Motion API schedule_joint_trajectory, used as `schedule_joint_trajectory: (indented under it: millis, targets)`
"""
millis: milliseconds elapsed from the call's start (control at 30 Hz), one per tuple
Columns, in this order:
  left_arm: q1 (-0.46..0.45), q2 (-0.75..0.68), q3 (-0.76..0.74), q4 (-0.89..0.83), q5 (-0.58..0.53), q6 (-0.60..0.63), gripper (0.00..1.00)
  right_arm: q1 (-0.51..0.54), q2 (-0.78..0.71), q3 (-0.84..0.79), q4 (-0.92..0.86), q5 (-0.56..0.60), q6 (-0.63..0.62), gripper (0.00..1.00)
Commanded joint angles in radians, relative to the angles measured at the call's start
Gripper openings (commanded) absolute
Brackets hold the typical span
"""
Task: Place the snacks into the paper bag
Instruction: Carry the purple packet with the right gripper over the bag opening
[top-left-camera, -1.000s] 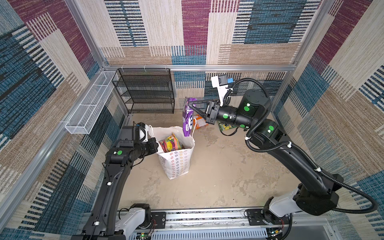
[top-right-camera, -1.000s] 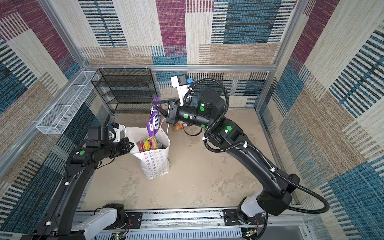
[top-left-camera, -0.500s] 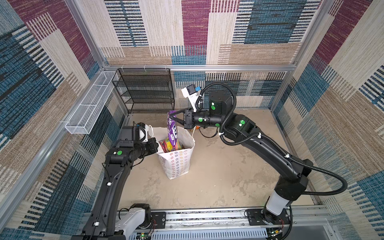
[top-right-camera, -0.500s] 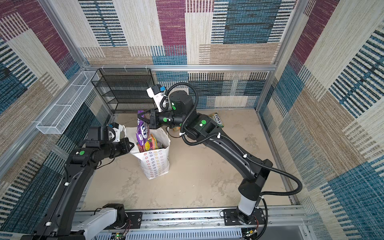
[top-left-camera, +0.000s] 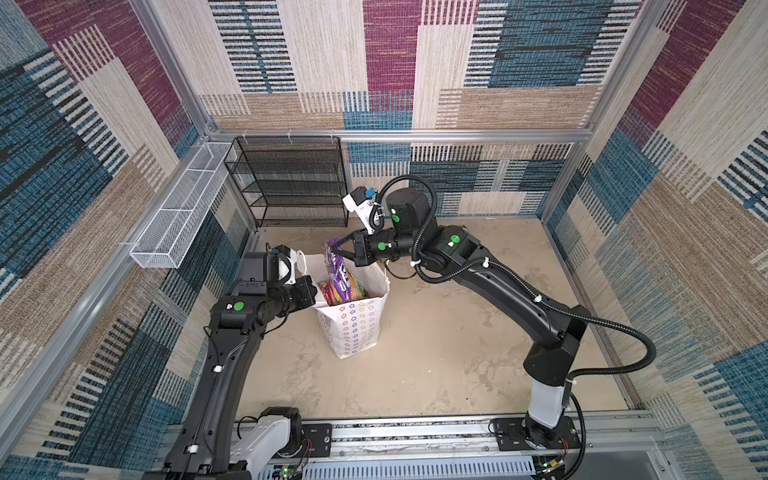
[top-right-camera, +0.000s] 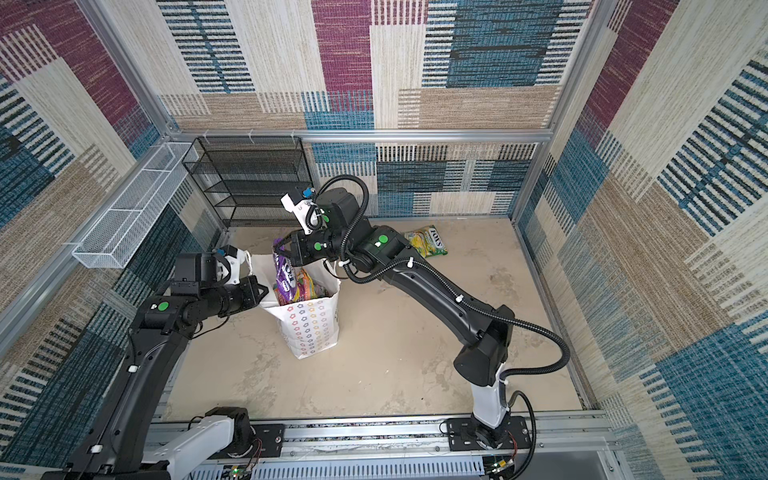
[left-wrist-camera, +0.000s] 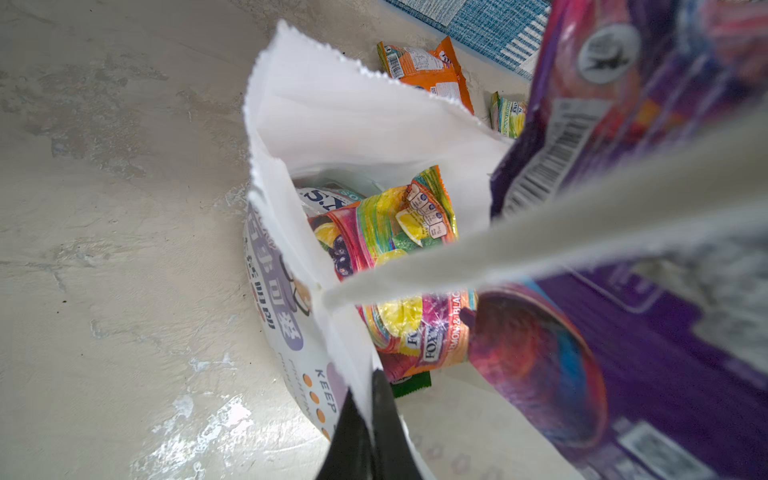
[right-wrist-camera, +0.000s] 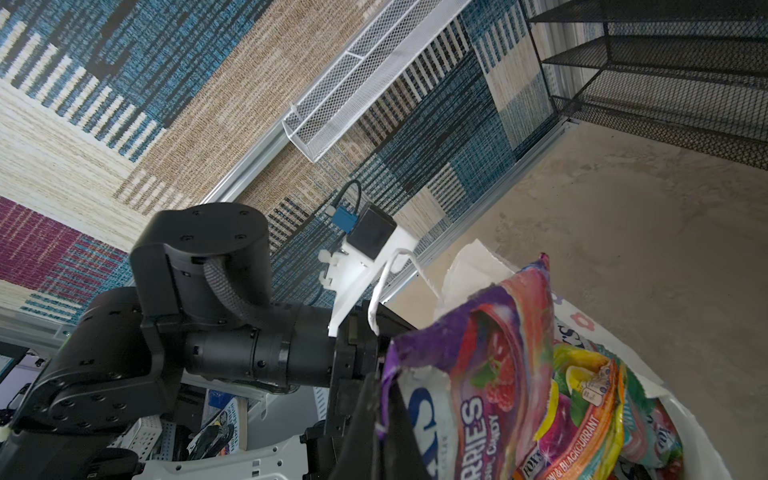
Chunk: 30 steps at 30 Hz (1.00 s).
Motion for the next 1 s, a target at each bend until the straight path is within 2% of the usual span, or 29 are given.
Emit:
schedule_joint_trajectory:
  millis: [0,233,733,967]
  targets:
    - [0.001,-0.005,0.000,0.046,0.011,0.025,0.01,0.002,0.024,0.034,-0.017,-0.016,-0.037,0.00]
    - [0.001,-0.005,0.000,0.046,0.010,0.025,0.01,0.002,0.074,0.079,-0.086,-0.042,-0.064,0.00]
    - [0.001,-0.007,-0.001,0.047,0.008,0.025,0.01,0.002,0.051,0.105,-0.219,-0.033,-0.186,0.00]
    - [0.001,-0.003,-0.001,0.047,0.006,0.027,0.01,-0.001,0.227,0.371,-0.376,-0.076,-0.230,0.00]
